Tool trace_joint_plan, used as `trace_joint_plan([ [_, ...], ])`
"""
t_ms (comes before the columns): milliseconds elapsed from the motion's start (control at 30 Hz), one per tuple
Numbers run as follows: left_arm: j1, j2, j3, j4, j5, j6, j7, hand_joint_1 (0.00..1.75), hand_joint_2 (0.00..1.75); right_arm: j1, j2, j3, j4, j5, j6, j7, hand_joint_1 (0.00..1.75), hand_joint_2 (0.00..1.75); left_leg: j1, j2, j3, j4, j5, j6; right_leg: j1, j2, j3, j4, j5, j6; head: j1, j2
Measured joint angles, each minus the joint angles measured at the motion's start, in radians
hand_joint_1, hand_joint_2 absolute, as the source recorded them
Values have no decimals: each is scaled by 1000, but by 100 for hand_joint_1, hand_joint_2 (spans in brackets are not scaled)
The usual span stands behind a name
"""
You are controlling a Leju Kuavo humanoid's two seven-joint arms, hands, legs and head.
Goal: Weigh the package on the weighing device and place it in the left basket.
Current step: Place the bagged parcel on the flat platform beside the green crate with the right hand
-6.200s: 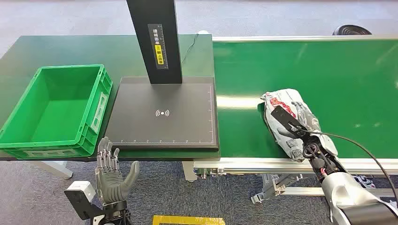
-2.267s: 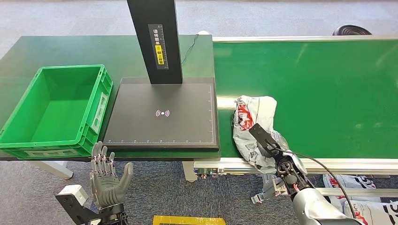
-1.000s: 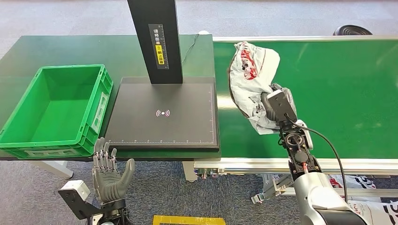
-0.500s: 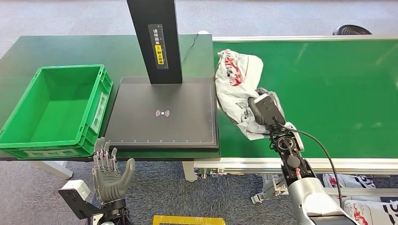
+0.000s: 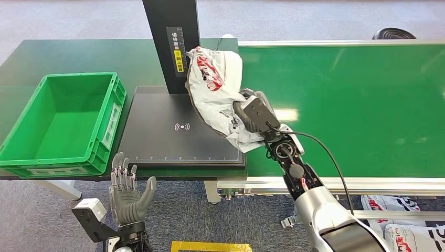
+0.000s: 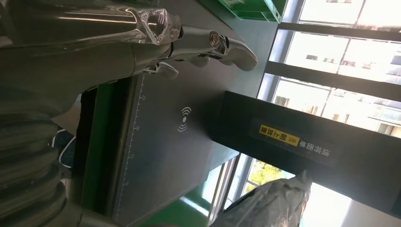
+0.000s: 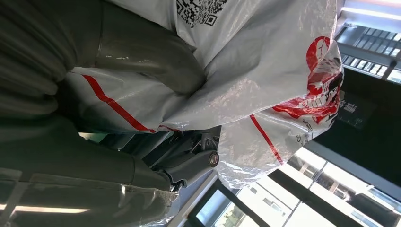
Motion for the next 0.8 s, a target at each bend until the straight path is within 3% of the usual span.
trace_joint_plan([
  [500, -7, -6, -4, 29, 10, -6, 2, 0, 175, -140, 65, 115, 125, 26, 11, 63, 175, 175, 0, 0, 0, 0, 0, 0, 0, 0, 0, 0, 0, 0, 0, 0],
  [800, -11, -7, -4, 41, 11, -10, 2, 0, 175, -160, 85, 136, 168, 20, 9, 74, 175, 175, 0, 0, 0, 0, 0, 0, 0, 0, 0, 0, 0, 0, 0, 0],
])
